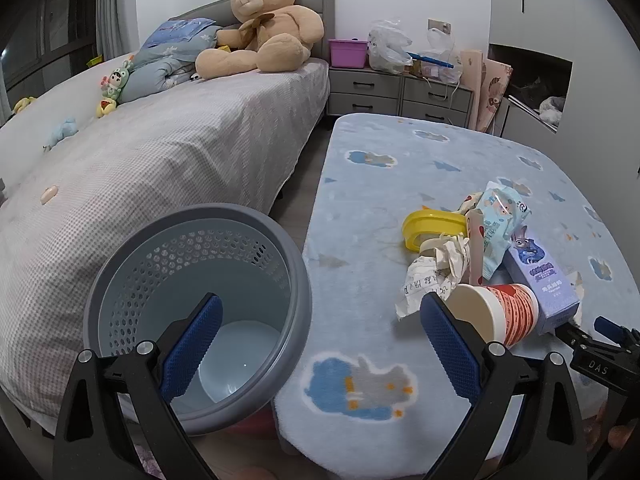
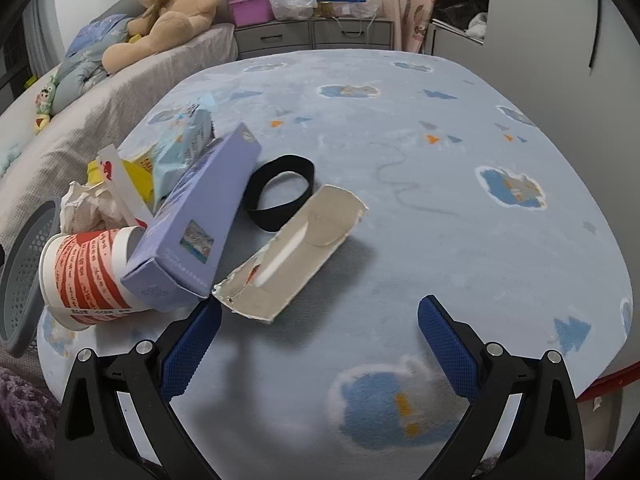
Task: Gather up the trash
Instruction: 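Reach the right tool to the white-green medicine box and grasp it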
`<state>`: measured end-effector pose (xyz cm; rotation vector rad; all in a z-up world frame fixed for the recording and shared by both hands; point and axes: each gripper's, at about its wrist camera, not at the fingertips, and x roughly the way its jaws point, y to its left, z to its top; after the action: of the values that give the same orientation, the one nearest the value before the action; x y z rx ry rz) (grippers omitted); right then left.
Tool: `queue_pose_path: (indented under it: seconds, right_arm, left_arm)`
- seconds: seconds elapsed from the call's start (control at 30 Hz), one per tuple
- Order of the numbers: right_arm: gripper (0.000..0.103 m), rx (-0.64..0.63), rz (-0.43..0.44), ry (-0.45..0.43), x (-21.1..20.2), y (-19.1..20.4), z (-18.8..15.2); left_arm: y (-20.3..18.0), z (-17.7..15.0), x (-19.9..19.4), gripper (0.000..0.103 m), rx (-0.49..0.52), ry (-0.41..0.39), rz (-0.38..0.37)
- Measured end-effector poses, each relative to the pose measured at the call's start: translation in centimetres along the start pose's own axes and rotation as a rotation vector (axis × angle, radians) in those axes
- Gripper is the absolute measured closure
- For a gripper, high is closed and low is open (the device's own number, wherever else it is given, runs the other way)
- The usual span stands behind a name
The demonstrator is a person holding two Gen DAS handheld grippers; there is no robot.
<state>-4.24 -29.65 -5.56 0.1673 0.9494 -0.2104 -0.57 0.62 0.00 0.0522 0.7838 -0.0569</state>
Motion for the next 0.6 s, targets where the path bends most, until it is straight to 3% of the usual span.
queue_pose_path:
  seconds: [0.23, 0.47, 0.6]
  right_arm:
    - [0.006, 0.075, -0.021, -0.002, -0.2, -2.6, 0.1]
    - [0.006, 0.057, 0.011, 0.000, 0.0, -1.8, 0.2]
    - [0.006, 0.051, -0.012, 0.011, 0.4, -1.7, 0.3]
  left_arm:
    - [-0.3, 0.0, 0.1, 0.008, 0.005, -0.001, -0.008]
    - [-0.6, -0.1, 0.1, 0.008, 0.009, 0.000, -0.015]
    - [-0.6, -0.1, 0.1, 0.008, 0.008, 0.000, -0.015]
